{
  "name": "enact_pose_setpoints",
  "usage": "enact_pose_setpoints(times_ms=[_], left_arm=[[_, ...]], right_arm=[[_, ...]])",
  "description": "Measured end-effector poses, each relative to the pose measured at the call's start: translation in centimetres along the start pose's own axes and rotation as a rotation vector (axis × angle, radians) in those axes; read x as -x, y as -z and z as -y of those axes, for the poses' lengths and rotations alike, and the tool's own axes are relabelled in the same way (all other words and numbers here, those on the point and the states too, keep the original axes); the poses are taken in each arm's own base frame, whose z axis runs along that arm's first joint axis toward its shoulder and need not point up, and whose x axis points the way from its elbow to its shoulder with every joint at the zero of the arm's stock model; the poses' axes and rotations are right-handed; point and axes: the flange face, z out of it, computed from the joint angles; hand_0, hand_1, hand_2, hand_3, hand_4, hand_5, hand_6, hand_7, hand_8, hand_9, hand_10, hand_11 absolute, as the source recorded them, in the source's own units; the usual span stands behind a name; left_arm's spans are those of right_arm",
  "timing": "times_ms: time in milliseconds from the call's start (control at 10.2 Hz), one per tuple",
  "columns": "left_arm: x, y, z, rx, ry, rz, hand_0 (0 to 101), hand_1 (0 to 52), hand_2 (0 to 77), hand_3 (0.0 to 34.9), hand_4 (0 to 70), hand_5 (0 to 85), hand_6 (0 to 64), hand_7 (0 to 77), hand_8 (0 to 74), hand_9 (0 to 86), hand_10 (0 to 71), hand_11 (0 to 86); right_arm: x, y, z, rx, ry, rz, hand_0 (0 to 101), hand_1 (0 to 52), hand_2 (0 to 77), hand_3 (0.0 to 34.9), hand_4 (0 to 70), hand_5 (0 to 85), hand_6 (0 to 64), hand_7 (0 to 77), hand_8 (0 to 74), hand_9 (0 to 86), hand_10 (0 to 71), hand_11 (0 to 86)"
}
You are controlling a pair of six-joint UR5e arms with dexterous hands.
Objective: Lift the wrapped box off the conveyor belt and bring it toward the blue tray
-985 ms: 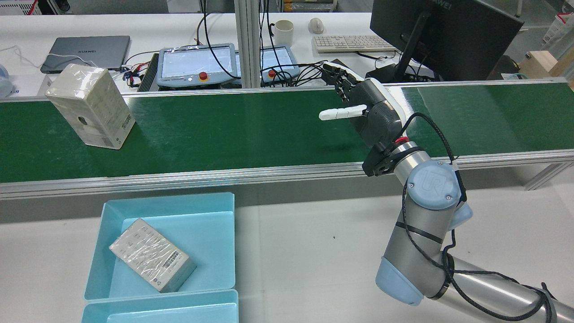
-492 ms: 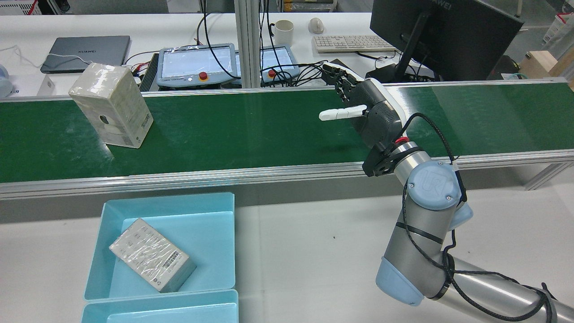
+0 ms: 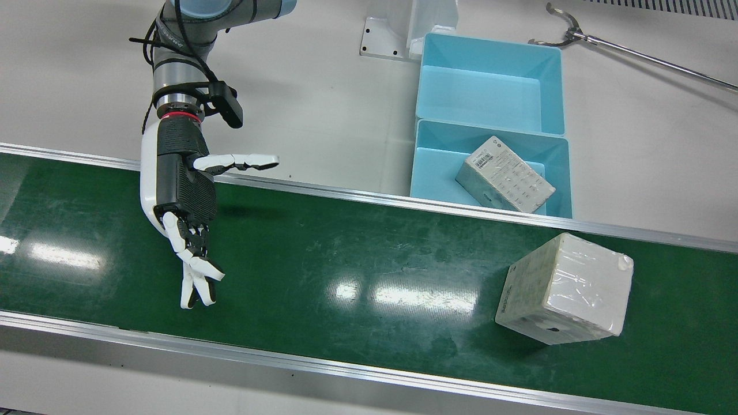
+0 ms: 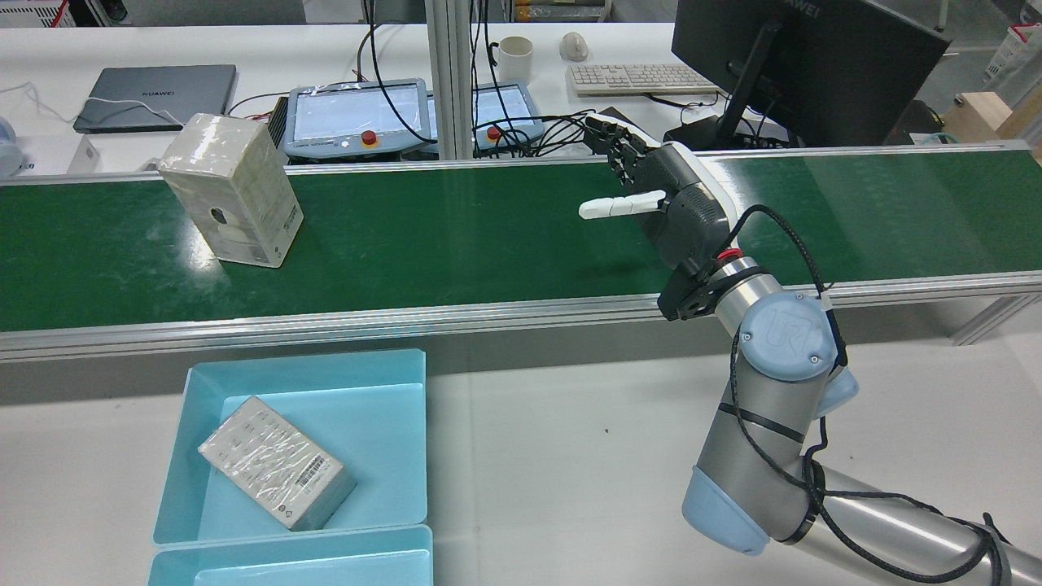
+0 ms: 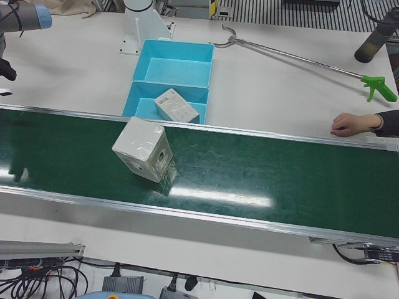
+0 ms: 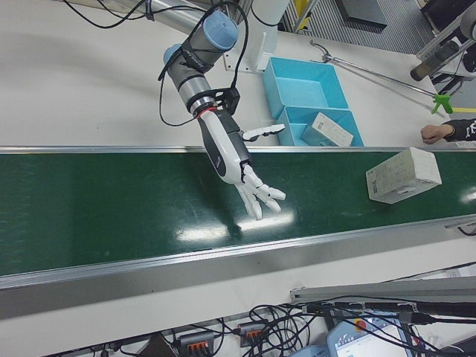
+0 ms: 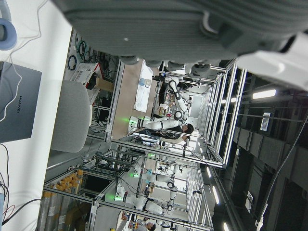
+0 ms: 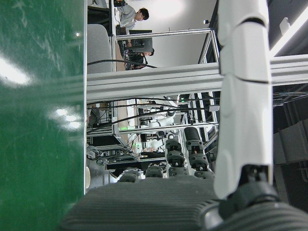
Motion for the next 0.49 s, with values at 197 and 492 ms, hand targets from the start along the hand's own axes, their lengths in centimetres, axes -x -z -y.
enact_pose_setpoints(times_ms=[197,492], left_arm=[[0.0,0.0,0.0,0.000,0.000,0.000,0,0.0,1.1,0.0,0.0,1.1,0.5,0.5,0.5,0.5,0.5,0.5],[0.0,0.0,0.0,0.000,0.000,0.000,0,0.0,1.1,0.0,0.0,1.1,0.5,0.5,0.5,0.5,0.5,0.5]], right_arm=[[0.3,-0.4,0.7,-0.011,0.007,-0.009,50,18.5,12.0,0.0,10.4,20.7,4.9,3.8,0.0,1.6,0.0,1.6],[1.8,-1.0,1.1,-0.016,0.014,0.007,50,17.5,8.7,0.0,9.8,20.2,2.7,2.7,0.0,1.6,0.0,1.6]])
